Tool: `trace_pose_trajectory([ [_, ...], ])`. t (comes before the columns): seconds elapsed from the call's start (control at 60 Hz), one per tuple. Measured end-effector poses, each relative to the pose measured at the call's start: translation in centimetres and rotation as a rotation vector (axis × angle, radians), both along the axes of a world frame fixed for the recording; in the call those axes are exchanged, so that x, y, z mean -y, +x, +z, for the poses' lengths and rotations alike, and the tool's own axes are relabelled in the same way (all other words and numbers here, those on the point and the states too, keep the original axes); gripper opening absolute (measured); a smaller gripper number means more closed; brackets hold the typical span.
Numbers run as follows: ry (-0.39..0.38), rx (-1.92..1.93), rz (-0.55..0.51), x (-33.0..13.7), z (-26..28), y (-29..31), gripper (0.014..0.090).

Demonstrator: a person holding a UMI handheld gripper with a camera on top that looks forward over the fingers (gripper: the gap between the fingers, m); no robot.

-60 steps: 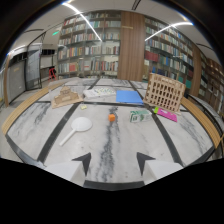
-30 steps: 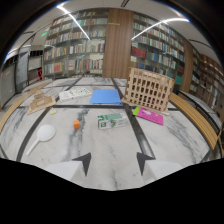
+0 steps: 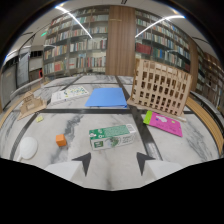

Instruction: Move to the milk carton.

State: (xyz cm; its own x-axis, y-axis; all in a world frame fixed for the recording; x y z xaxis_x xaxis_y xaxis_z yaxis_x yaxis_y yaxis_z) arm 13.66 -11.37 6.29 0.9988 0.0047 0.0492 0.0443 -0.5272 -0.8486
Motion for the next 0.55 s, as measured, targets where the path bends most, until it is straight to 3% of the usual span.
trace_pose_trajectory([
  [0.55, -0.038, -0.016, 0.013, -2.1, -2.7, 0.7, 0.0861],
])
